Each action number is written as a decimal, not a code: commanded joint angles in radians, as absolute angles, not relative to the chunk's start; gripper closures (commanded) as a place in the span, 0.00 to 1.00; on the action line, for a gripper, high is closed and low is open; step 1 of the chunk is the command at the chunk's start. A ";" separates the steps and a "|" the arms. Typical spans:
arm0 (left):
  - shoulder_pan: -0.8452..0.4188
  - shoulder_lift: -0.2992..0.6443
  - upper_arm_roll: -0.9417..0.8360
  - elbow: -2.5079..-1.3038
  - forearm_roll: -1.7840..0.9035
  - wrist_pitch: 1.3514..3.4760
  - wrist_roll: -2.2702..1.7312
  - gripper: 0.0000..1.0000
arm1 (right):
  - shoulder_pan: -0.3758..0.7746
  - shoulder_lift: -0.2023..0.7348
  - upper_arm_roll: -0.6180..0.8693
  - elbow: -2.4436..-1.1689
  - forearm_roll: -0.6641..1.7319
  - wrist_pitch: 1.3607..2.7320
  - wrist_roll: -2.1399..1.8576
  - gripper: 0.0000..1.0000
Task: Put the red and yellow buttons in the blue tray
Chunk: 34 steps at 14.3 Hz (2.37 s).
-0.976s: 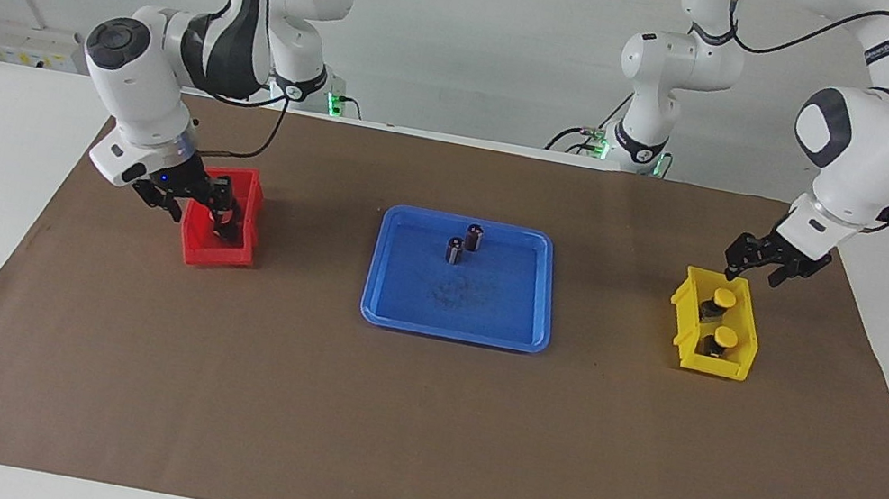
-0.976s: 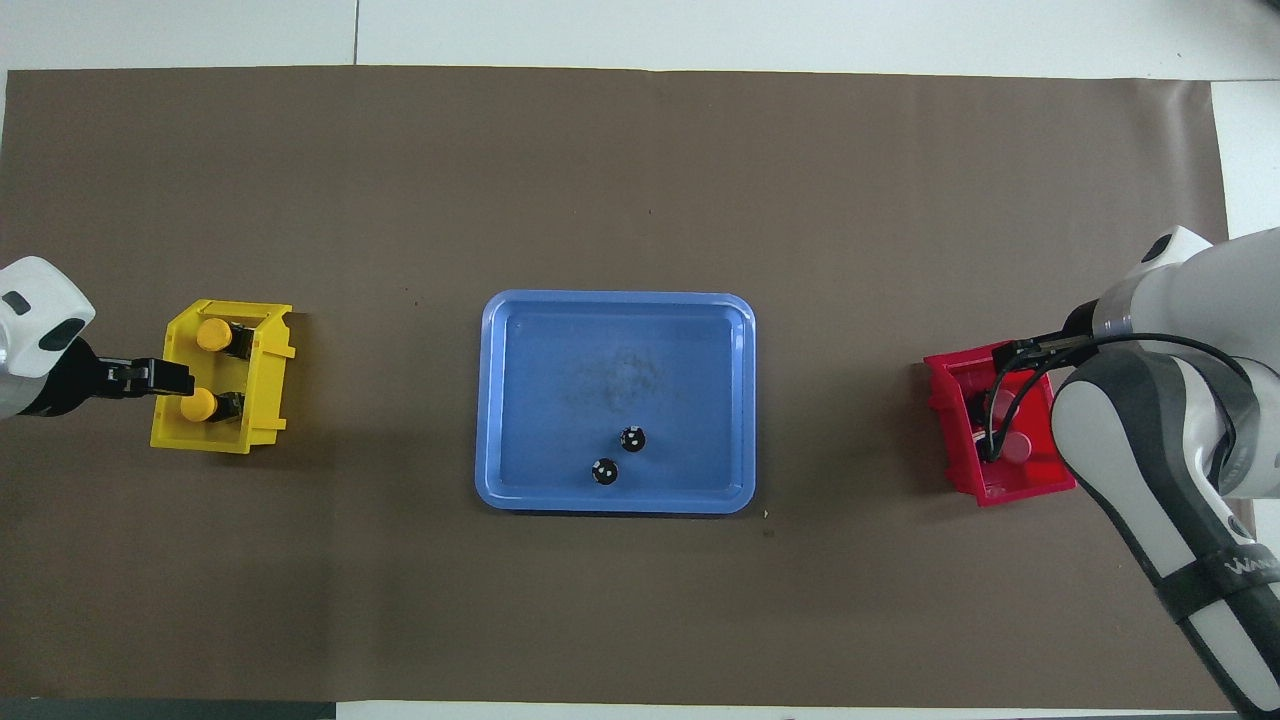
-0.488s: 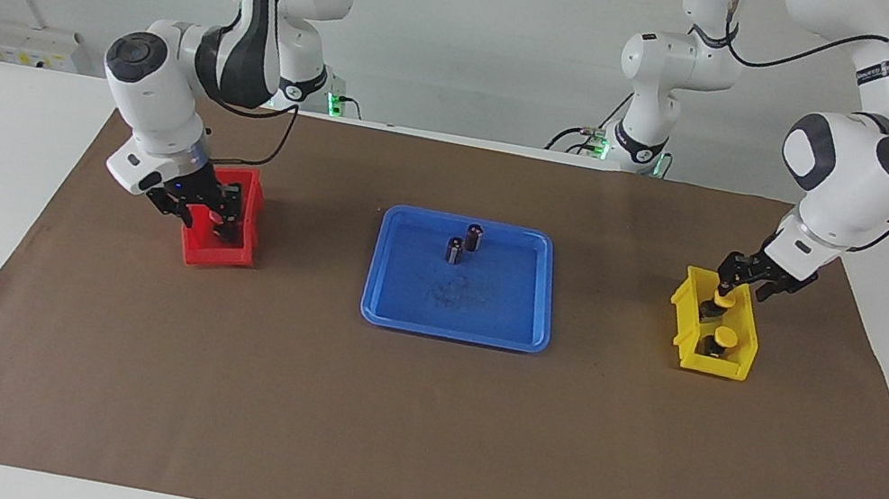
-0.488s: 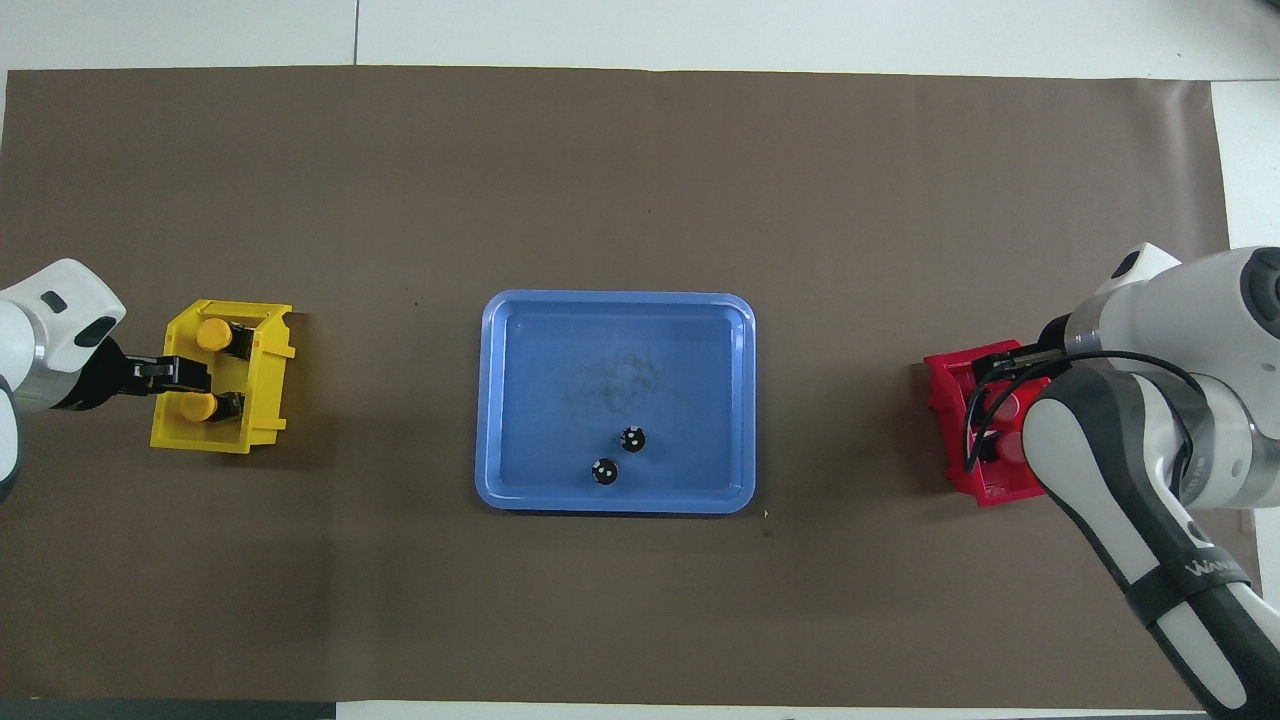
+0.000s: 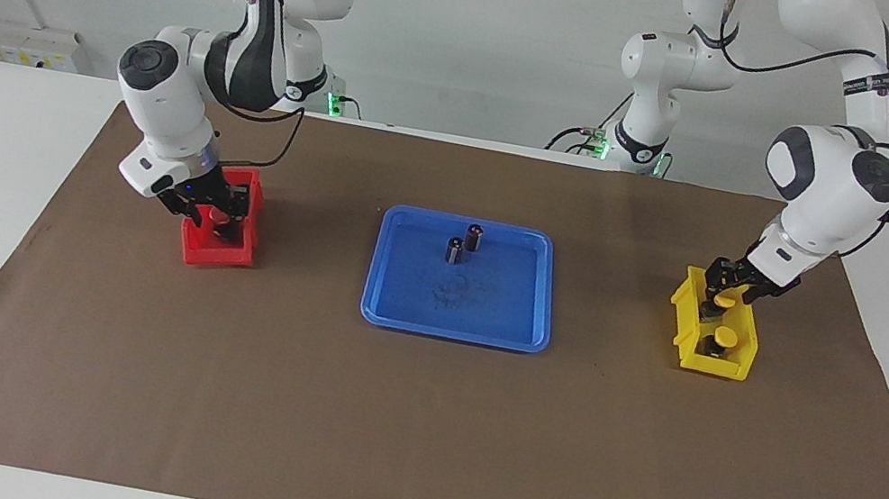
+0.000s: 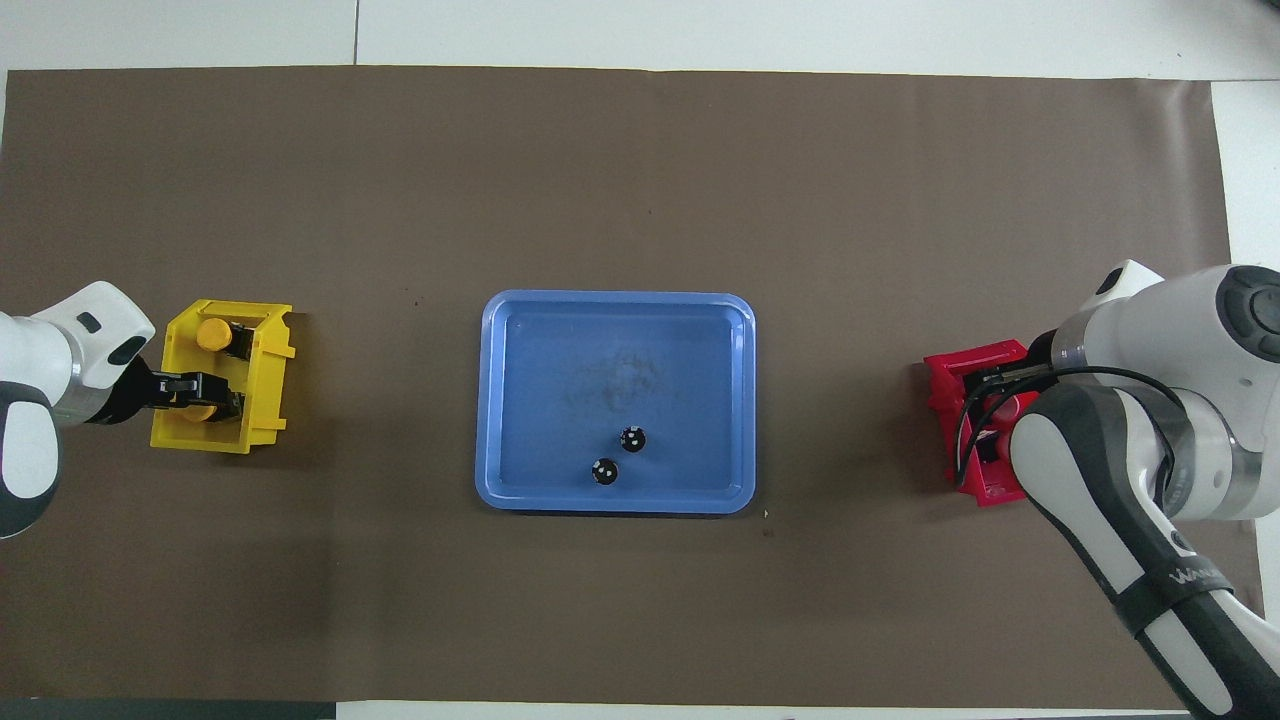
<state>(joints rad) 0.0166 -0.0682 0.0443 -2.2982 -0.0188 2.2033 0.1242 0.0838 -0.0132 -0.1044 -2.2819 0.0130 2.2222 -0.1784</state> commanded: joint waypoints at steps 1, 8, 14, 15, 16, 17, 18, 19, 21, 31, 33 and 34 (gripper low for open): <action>0.021 -0.081 0.041 -2.322 -0.002 2.232 0.126 0.27 | 0.071 -0.051 -0.104 -2.330 0.026 2.252 -0.236 0.37; 0.018 -0.078 0.041 -2.335 -0.002 2.252 0.124 0.28 | 0.069 -0.060 -0.104 -2.361 0.026 2.267 -0.261 0.47; 0.012 -0.080 0.040 -2.342 -0.002 2.253 0.123 0.29 | 0.064 -0.058 -0.104 -2.350 0.026 2.255 -0.267 0.76; 0.012 -0.077 0.040 -2.342 -0.002 2.253 0.123 0.29 | 0.064 -0.052 -0.104 -2.326 0.025 2.240 -0.268 0.77; 0.011 -0.075 0.040 -2.344 -0.002 2.266 0.123 0.30 | 0.064 -0.042 -0.104 -2.281 0.023 2.193 -0.268 0.77; 0.012 -0.075 0.040 -2.345 -0.002 2.270 0.123 0.31 | 0.064 -0.019 -0.104 -2.207 0.021 2.121 -0.271 0.77; 0.011 -0.075 0.040 -2.347 -0.002 2.270 0.123 0.36 | 0.066 0.010 -0.104 -2.116 0.020 2.029 -0.278 0.77; 0.012 -0.074 0.040 -2.345 -0.002 2.270 0.123 0.39 | 0.071 0.040 -0.104 -2.024 0.021 1.944 -0.276 0.77; 0.015 -0.074 0.040 -2.345 -0.002 2.270 0.123 0.43 | 0.080 0.084 -0.103 -1.872 0.021 1.808 -0.270 0.77; 0.021 -0.067 0.041 -2.341 -0.002 2.273 0.127 0.78 | 0.534 0.314 -0.101 -1.540 0.095 1.863 0.446 0.80; 0.023 -0.063 0.041 -2.336 -0.002 2.272 0.124 0.99 | 0.581 0.418 -0.101 -1.471 0.089 1.893 0.538 0.80; 0.023 -0.063 0.041 -2.332 -0.002 2.269 0.121 0.99 | 0.607 0.466 -0.101 -1.450 0.086 1.907 0.567 0.80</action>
